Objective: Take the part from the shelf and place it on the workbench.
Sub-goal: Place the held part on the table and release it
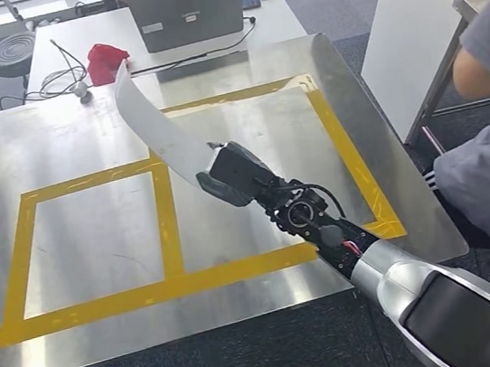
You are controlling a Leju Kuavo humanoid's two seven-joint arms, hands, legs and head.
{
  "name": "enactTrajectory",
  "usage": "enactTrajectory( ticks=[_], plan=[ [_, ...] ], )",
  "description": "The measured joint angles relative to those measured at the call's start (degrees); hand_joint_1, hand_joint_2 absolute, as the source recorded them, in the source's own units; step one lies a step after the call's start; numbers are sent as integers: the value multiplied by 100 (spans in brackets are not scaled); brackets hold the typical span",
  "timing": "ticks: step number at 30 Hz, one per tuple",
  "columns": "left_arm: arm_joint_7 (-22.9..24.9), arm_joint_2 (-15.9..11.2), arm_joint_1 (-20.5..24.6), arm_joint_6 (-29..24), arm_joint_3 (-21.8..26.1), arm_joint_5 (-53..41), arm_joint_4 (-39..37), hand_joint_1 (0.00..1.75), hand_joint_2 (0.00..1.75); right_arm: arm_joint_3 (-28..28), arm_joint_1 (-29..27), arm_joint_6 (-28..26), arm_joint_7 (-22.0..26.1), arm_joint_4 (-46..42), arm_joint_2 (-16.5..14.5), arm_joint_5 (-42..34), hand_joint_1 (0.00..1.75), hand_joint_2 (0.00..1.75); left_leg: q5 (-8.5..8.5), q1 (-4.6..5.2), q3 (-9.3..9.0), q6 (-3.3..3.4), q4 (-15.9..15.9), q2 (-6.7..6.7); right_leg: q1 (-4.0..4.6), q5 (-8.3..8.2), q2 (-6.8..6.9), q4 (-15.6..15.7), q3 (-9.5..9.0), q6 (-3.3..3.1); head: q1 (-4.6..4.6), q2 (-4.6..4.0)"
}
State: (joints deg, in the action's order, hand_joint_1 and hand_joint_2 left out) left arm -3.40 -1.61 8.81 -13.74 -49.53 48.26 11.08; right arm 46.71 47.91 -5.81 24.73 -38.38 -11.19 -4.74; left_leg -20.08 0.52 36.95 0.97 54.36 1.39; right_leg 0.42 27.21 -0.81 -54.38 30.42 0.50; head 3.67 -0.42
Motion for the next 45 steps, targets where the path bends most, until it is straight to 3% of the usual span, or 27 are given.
enactTrajectory(
  ticks=[6,12,17,20,28,34,38,40,43,44,45],
  plan=[
    [2,-1,1,-1,-37,31,0,0,175,16,10,-284,-159,-6,0,363,175,175,-10,0,0,-12,-4,1,0,9,1,2,-3,-8,0,0],
    [-20,-1,-3,-23,-39,158,0,0,175,429,149,-1455,-1438,-7,-135,3124,175,175,-10,2,-1,-13,-7,4,0,10,0,3,-10,-8,0,0],
    [-21,18,5,-54,-40,173,0,0,175,1040,130,-1542,-2119,22,-527,4791,175,175,-10,0,-2,-13,-7,9,0,16,7,3,-11,-16,0,0],
    [-9,34,21,-55,-41,180,1,0,175,1393,46,-1524,-2337,45,-692,5231,175,175,-12,0,-2,-16,-7,12,0,19,12,4,-12,-19,0,0],
    [-24,56,17,-69,-42,280,2,0,175,1887,-120,-1460,-2204,137,-822,4894,175,175,-14,1,-2,-19,-7,11,-1,20,15,6,-14,-21,0,0],
    [-44,58,2,-75,-42,331,2,0,175,1898,-189,-1340,-1545,233,-822,3461,175,175,-16,2,-1,-17,-2,10,-4,19,15,9,-16,-18,0,0],
    [-62,54,-15,-76,-41,358,2,0,175,1799,-178,-1364,-1260,301,-837,2809,175,175,-46,14,-70,75,-63,14,-10,34,32,67,-85,58,4,0],
    [-70,60,-22,-75,-42,363,2,0,175,1751,-147,-1393,-1180,332,-849,2612,175,175,-14,-45,-187,96,-190,21,2,200,45,-181,-24,102,7,0],
    [-75,58,-18,-67,-44,363,2,0,175,1698,-94,-1414,-1104,390,-852,2419,175,175,-9,-88,-258,97,-245,66,-47,740,47,-1308,526,179,8,0],
    [-76,58,-20,-63,-45,364,2,0,175,1682,-93,-1414,-1091,415,-851,2372,175,175,-15,-98,-259,86,-241,99,-72,811,48,-1570,675,201,7,0],
    [-76,58,-23,-61,-45,369,2,0,175,1666,-96,-1413,-1083,439,-851,2333,175,175,-25,-113,-260,68,-229,141,-97,760,47,-1610,719,223,8,0]
  ],
)
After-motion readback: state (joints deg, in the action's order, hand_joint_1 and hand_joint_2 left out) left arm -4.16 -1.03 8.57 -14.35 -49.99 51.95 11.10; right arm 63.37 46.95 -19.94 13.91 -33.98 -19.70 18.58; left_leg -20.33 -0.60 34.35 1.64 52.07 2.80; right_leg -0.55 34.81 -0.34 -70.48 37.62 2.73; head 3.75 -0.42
